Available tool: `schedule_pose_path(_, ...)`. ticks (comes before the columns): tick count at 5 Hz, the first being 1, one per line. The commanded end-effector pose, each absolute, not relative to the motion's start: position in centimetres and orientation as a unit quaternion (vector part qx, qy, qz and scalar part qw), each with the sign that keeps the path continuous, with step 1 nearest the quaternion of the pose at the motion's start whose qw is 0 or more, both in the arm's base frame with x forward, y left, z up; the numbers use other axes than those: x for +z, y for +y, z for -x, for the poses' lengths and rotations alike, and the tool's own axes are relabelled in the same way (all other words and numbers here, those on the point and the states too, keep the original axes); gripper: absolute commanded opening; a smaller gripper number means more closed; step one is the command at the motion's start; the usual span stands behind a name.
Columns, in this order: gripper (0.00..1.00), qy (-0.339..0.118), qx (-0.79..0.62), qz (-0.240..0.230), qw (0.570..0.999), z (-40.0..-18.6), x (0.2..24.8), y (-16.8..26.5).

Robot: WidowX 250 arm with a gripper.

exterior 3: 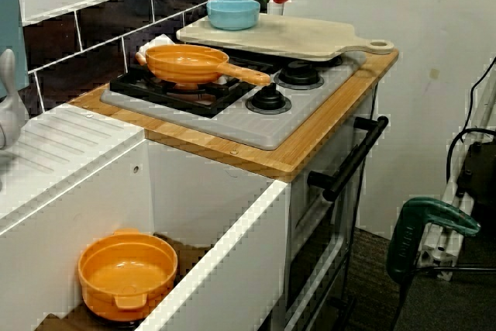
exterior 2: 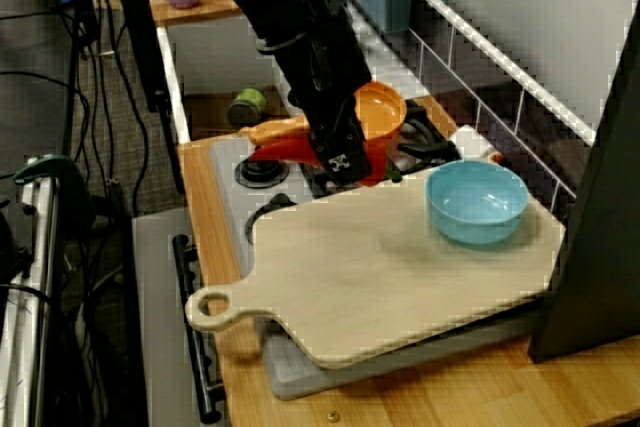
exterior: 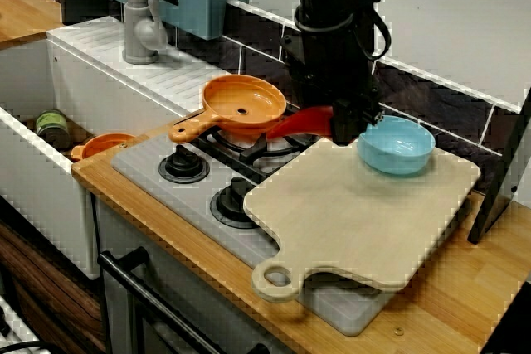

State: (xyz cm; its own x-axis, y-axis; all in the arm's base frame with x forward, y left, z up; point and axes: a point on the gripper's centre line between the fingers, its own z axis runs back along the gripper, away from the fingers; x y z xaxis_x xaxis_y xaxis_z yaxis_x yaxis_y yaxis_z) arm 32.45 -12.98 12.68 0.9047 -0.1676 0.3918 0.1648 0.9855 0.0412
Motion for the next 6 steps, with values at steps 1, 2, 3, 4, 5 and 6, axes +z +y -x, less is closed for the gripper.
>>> schedule_pose_path(1,0.00,-0.220,-0.083,-0.004,0.972,-32.7,13.0,-13.7)
schedule_pose_path(2,0.00,-0.222,-0.084,-0.010,0.971,-32.5,12.1,-13.9)
schedule_pose_path(3,0.00,-0.221,-0.086,-0.012,0.971,-32.1,11.5,-14.2)
schedule_pose_path(4,0.00,-0.230,-0.085,-0.016,0.969,-31.5,10.8,-14.7)
schedule_pose_path(5,0.00,-0.229,-0.074,-0.024,0.970,-31.5,10.1,-15.0)
schedule_pose_path(6,0.00,-0.228,-0.065,-0.027,0.971,-31.4,10.0,-15.2)
